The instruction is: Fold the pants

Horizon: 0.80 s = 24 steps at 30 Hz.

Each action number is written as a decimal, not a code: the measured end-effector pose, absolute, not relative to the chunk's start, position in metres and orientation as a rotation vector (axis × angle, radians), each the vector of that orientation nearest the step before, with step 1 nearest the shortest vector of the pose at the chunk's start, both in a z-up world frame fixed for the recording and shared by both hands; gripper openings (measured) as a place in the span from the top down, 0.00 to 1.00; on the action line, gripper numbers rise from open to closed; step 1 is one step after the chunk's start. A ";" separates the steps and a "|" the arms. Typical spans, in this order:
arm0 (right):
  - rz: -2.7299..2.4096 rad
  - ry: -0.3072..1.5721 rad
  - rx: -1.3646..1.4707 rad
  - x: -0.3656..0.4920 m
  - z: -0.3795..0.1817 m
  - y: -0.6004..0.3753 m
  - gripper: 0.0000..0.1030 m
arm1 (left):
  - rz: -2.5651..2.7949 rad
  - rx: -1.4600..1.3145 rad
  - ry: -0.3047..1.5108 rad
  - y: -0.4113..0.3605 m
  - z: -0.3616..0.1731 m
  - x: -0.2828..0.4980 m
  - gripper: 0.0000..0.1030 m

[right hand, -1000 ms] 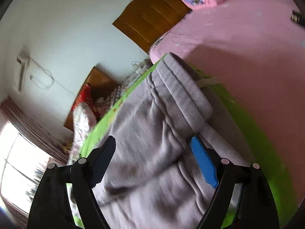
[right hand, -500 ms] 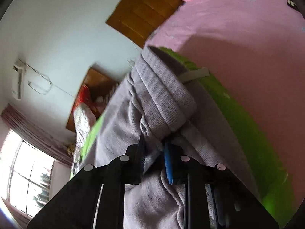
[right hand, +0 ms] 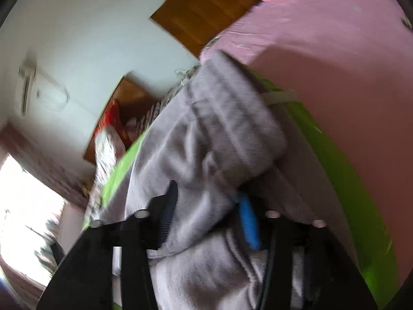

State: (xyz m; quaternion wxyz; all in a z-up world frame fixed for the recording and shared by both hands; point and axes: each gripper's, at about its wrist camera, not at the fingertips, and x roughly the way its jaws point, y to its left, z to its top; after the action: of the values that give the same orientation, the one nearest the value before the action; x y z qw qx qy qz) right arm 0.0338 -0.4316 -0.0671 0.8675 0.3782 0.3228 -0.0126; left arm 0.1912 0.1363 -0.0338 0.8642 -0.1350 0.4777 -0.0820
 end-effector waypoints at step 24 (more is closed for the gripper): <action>-0.041 0.620 0.761 -0.048 -0.053 -0.440 0.85 | -0.392 -0.396 0.805 0.176 -0.009 0.115 0.80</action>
State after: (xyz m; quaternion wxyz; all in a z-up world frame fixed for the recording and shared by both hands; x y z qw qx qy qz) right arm -0.0478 -0.4402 -0.0534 0.8817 0.3656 0.2976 -0.0198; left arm 0.1155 0.1765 -0.0092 0.8826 -0.1902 0.3865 -0.1883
